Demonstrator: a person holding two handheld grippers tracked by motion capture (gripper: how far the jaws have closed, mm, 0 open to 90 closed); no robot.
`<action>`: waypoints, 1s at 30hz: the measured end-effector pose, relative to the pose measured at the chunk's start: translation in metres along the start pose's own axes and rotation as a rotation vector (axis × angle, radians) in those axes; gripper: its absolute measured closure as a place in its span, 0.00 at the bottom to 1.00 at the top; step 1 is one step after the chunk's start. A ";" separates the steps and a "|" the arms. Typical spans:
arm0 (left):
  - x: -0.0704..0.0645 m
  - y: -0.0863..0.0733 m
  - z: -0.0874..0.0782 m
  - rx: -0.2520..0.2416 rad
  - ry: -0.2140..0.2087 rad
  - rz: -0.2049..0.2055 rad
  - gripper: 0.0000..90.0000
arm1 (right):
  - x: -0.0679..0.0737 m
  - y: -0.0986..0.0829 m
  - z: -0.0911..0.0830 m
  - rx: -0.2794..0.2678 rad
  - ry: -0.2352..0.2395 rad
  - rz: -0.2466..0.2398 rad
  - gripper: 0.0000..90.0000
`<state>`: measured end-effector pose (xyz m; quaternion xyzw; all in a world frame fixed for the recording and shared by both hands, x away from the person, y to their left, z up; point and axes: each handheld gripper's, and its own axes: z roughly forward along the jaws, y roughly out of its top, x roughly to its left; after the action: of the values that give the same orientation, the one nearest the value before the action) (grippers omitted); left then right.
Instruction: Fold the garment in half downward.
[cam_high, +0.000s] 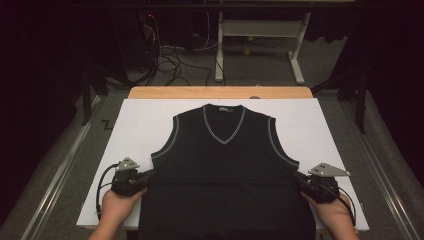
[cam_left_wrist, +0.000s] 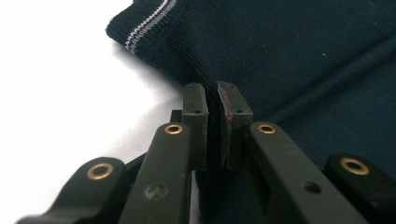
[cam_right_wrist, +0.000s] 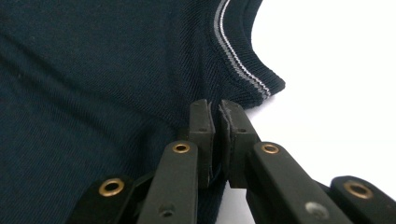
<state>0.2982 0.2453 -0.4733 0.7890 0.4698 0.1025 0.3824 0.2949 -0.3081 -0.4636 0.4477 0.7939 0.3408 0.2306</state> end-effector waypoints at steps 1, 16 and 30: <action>-0.002 -0.001 -0.001 0.003 -0.001 0.006 0.88 | 0.000 -0.002 -0.001 0.001 0.000 0.003 0.94; -0.019 -0.027 -0.025 0.025 -0.023 0.048 0.88 | 0.011 -0.019 -0.024 -0.009 0.007 -0.027 0.94; -0.032 -0.044 -0.040 0.039 -0.028 0.077 0.88 | 0.019 -0.033 -0.042 -0.021 0.023 -0.029 0.94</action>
<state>0.2307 0.2516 -0.4705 0.8152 0.4356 0.0967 0.3692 0.2392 -0.3178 -0.4621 0.4297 0.7993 0.3508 0.2312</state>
